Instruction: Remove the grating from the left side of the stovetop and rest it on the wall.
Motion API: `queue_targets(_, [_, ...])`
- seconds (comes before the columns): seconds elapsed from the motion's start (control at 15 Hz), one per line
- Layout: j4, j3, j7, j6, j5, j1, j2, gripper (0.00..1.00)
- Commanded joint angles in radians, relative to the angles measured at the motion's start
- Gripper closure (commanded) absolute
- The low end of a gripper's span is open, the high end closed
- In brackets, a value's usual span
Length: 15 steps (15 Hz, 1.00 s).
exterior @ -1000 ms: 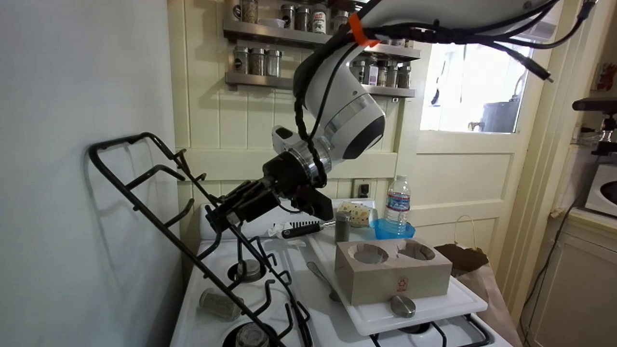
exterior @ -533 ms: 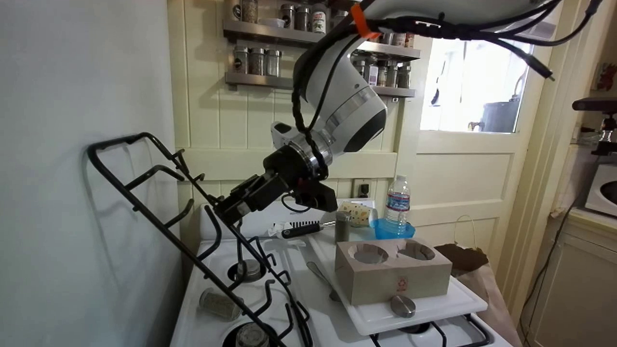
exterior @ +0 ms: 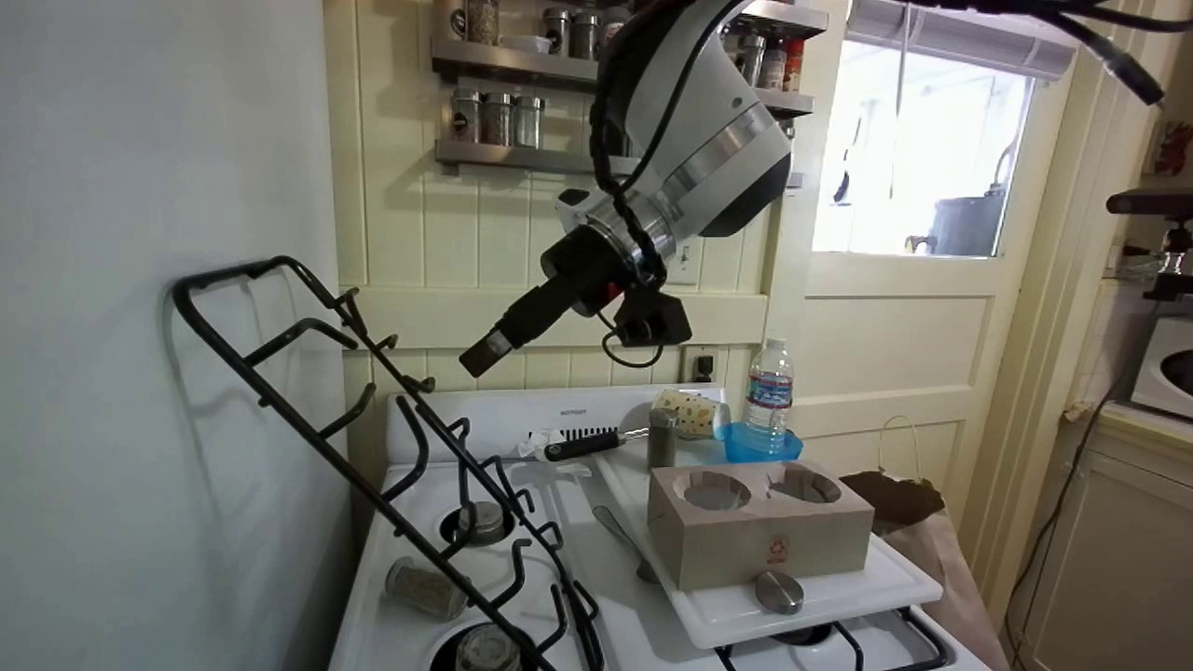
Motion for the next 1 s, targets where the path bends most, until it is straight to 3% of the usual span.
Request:
queue_targets(0.0, [-0.063, 0.006, 0.158, 0.092, -0.14, -0.004, -0.08, 0.0])
queue_targets(0.47, [-0.12, 0.005, 0.309, 0.238, -0.302, 0.0, -0.13, 0.0])
queue_targets(0.53, [-0.081, -0.01, 0.258, 0.199, -0.26, 0.007, -0.098, 0.0])
queue_targets(0.93, [-0.088, -0.011, 0.281, 0.212, -0.28, 0.008, -0.102, 0.0])
